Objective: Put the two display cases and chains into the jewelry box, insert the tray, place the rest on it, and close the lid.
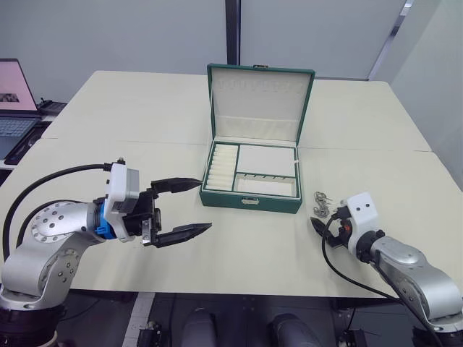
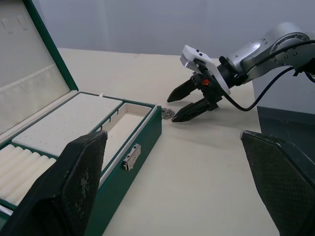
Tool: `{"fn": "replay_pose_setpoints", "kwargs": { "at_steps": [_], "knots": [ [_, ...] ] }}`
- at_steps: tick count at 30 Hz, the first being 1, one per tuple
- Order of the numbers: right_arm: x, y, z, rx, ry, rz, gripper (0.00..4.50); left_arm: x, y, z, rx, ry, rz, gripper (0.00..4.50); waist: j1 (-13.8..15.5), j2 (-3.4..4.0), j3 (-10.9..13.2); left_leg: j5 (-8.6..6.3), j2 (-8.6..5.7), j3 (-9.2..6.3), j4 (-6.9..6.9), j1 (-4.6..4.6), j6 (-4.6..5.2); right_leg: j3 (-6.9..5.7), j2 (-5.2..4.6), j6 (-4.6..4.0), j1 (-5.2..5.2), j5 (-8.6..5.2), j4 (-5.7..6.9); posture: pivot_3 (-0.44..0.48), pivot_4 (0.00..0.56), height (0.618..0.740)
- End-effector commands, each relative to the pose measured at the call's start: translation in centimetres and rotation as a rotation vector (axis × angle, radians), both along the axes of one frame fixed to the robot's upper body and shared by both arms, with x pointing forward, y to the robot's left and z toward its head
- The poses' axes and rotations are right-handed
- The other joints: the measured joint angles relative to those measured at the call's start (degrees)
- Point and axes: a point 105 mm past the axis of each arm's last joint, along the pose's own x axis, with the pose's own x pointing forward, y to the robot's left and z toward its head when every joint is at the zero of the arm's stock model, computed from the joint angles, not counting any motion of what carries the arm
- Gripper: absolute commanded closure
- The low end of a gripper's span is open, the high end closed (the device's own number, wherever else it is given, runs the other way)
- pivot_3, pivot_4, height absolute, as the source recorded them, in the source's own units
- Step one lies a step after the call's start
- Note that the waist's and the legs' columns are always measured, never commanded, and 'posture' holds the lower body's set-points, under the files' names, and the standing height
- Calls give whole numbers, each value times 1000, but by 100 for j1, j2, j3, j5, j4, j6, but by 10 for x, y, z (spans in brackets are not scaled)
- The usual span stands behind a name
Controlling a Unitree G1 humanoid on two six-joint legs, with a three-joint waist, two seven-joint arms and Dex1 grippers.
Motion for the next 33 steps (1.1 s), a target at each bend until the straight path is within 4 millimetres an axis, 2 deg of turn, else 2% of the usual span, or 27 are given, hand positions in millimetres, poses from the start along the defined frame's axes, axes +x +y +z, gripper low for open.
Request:
{"fn": "replay_pose_setpoints", "kwargs": {
  "at_steps": [1,9,23,26,29,33],
  "knots": [
    [7,-2,6,3,-42,-23,36,-1,1,7,-15,-23,5,0,0,0,0,0,0,0,0,0,0,0,0,0,0,0,0,0,150,740],
    [19,-7,-1,48,-19,-56,36,1,0,10,-18,-32,16,0,-1,0,-1,0,0,0,1,1,0,0,0,0,1,0,2,0,150,740],
    [16,-2,-8,70,35,-41,36,1,1,11,-24,-34,29,0,-1,-3,-5,0,1,-1,1,2,0,-1,0,0,3,0,2,0,150,740],
    [16,0,-9,71,38,-36,618,1,1,12,-25,-35,33,0,0,-4,-6,0,0,-2,1,2,0,-2,0,0,4,0,2,0,150,740],
    [17,2,-8,75,40,-33,1706,1,1,12,-26,-36,38,0,-6,-4,-7,0,1,-1,1,3,0,-2,1,0,3,0,3,0,150,740],
    [17,3,-8,77,43,-26,2786,1,1,13,-27,-39,41,0,-5,-4,-7,0,1,-1,1,4,0,-2,1,0,3,0,3,0,150,740]
  ]
}}
